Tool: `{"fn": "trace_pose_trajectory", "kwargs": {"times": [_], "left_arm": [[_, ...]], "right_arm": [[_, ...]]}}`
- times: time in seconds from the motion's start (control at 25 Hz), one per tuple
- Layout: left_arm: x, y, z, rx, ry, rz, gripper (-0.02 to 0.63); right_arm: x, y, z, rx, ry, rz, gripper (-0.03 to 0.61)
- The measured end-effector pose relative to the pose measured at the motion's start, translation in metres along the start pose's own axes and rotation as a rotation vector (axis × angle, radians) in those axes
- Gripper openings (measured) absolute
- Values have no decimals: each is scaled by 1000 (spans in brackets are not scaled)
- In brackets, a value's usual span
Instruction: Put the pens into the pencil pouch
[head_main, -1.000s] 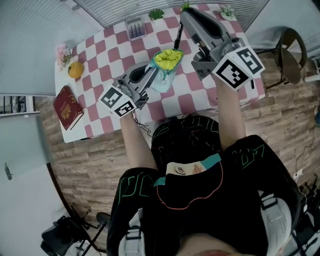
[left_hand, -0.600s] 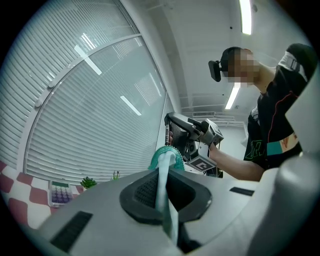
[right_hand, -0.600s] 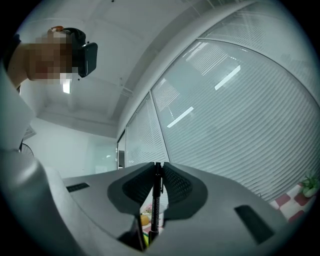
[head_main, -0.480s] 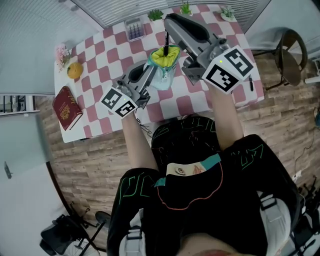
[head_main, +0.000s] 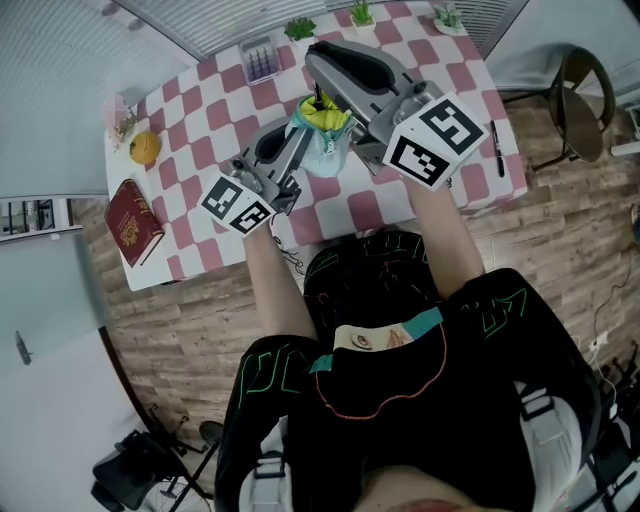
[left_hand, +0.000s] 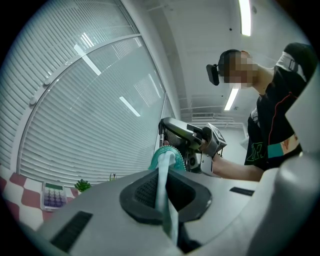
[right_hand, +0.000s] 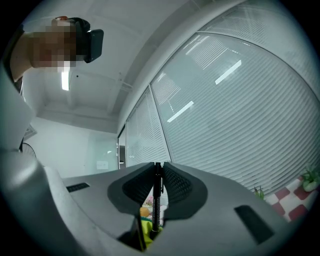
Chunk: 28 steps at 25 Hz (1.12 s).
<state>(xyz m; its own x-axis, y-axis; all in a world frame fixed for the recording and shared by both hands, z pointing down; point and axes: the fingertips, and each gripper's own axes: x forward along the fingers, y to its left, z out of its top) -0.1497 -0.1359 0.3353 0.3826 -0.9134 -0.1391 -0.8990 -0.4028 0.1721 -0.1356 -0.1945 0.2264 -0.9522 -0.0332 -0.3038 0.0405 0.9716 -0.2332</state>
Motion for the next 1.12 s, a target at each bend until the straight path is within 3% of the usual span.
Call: {"fn": "trace_pose_trajectory", "kwargs": {"times": [0.44,1.12], "left_arm": [[16,3,5,15,-18,12,0],[23,14,12,66,-12,66,0]], "right_arm": [[-13,-16,-15,11,73,-37,60],[-14,-22,-59,-27,347,-43,60]]}}
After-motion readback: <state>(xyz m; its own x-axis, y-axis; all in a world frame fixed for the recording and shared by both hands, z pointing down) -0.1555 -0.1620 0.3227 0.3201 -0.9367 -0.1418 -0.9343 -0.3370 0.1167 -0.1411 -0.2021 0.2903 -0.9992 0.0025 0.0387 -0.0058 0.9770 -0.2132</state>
